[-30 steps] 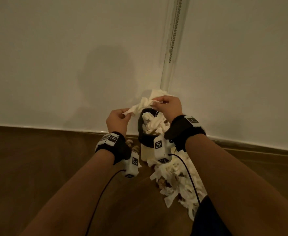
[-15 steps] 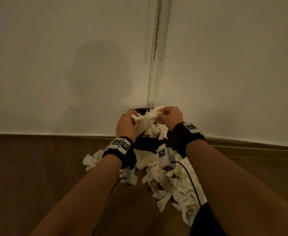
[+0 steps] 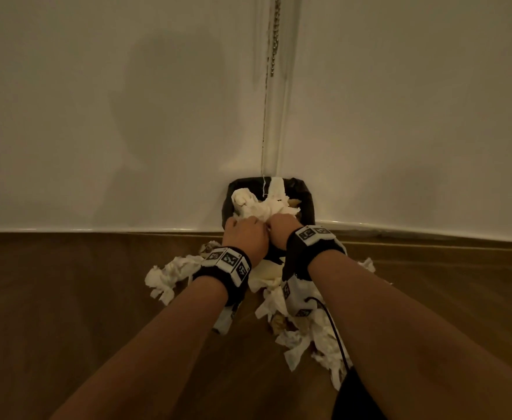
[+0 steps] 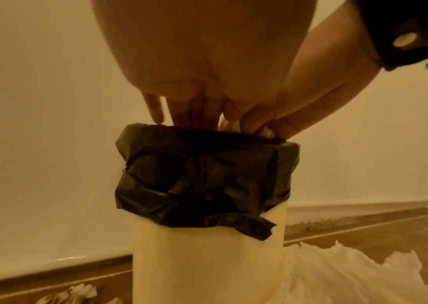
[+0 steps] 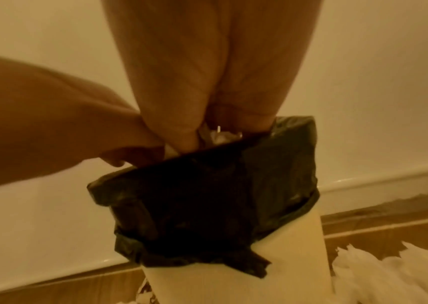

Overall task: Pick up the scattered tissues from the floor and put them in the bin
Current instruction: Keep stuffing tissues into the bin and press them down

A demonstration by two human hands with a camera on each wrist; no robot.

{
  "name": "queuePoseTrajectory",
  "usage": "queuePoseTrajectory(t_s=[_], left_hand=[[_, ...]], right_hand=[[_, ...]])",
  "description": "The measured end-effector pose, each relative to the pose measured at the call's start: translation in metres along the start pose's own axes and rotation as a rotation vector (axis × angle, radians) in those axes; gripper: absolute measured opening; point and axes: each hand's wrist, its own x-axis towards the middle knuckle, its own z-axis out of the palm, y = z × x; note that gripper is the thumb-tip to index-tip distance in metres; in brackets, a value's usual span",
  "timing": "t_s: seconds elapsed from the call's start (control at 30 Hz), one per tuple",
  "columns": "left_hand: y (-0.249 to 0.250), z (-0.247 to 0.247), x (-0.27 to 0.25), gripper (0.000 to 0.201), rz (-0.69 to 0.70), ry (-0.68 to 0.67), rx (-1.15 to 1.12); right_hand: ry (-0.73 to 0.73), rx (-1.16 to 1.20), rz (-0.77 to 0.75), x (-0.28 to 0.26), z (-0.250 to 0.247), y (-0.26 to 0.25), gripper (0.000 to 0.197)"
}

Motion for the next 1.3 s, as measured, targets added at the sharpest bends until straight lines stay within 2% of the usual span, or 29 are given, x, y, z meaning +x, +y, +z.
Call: queuePoseTrajectory(t_s=[0.07,0.17,0.3,0.37,0.43,0.53,0.6,0.67,0.73,0.8,0.87,0.93,1.1,1.2,1.3], left_hand=[[-0.003,0.002,0.000,0.034,-0.046,-0.058,-0.015],[-0.008,0.004,-0.001,0.039,-0.042,-0.054,-0.113],[-0.021,-0.001,-0.008,0.031,-0.040,0.141,-0.336],[-0.033,-0.003,-0.014,0.030,-0.084,0.239,-0.428],[-0.047,-0.002,-0.022,0.032,-0.139,0.276,-0.477],[-0.068,0.004,-0.036,0.035,-0.231,0.305,-0.505],[-0.081,0.008,-0.045,0.037,-0.297,0.332,-0.529],[-0.095,0.013,-0.055,0.036,-0.374,0.339,-0.539],[-0.110,0.018,-0.065,0.033,-0.455,0.332,-0.533],[-0.126,0.027,-0.074,0.030,-0.530,0.263,-0.487],[-0.143,0.038,-0.081,0.027,-0.580,0.144,-0.409],[-0.158,0.052,-0.086,0.026,-0.593,0.026,-0.373],[-0.182,0.087,-0.087,0.032,-0.547,-0.222,-0.364],[-0.186,0.105,-0.084,0.036,-0.492,-0.259,-0.328],[-0.188,0.116,-0.085,0.041,-0.473,-0.239,-0.286]], right_hand=[[-0.037,-0.039,-0.006,0.002,0.003,-0.003,0.037],[-0.079,-0.102,-0.002,0.003,-0.005,-0.008,0.040],[-0.122,-0.162,-0.023,-0.001,-0.028,-0.011,0.046],[-0.103,-0.186,-0.051,-0.003,-0.042,-0.009,0.044],[-0.077,-0.137,-0.043,-0.009,-0.055,-0.010,0.046],[0.052,-0.054,0.021,-0.016,-0.065,-0.014,0.043],[0.229,0.025,0.032,-0.022,-0.065,-0.020,0.034],[0.423,0.053,-0.054,-0.029,-0.063,-0.035,0.029],[0.563,0.085,-0.201,-0.036,-0.056,-0.058,0.028],[0.588,0.122,-0.342,-0.041,-0.043,-0.086,0.026],[0.489,0.141,-0.429,-0.042,-0.022,-0.109,0.024],[0.352,0.115,-0.447,-0.040,0.002,-0.125,0.025],[0.021,-0.042,-0.374,-0.015,0.062,-0.143,0.028],[-0.224,-0.184,-0.276,0.006,0.097,-0.145,0.032],[-0.297,-0.198,-0.246,0.019,0.133,-0.129,0.047]])
